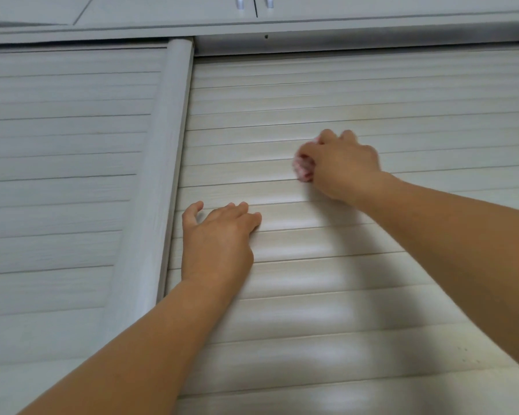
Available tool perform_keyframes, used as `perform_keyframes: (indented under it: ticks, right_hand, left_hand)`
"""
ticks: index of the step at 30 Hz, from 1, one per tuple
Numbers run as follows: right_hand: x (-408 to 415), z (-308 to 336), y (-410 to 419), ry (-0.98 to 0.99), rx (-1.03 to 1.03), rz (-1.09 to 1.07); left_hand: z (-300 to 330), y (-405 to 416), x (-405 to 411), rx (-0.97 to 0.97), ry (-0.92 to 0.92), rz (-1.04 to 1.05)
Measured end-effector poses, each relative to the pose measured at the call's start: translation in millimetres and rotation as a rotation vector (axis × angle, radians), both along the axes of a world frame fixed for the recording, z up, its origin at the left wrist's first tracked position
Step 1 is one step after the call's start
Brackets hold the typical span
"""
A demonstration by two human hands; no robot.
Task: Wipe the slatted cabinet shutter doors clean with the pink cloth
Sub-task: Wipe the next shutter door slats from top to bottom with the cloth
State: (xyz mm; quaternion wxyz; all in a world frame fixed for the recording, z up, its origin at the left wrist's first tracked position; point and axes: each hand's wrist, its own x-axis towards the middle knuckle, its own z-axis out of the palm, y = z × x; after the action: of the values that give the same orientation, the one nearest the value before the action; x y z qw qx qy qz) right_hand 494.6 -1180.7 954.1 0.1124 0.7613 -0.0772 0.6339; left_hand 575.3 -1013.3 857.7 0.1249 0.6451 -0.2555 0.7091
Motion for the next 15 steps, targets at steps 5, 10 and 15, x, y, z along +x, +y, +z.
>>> perform_keyframes:
  ticks: [5, 10, 15]
  right_hand:
    - [-5.0, -3.3, -5.3, -0.033, 0.123, -0.015]
    - [19.3, 4.5, 52.5, 0.061, -0.101, 0.073]
    - [25.5, 5.7, 70.9, 0.140, -0.355, 0.101]
  left_hand:
    - [-0.6, 1.5, 0.3, -0.008, -0.009, -0.013]
    - [2.4, -0.5, 5.2, 0.000, -0.047, 0.004]
    - [4.2, 0.1, 11.4, 0.005, -0.073, -0.037]
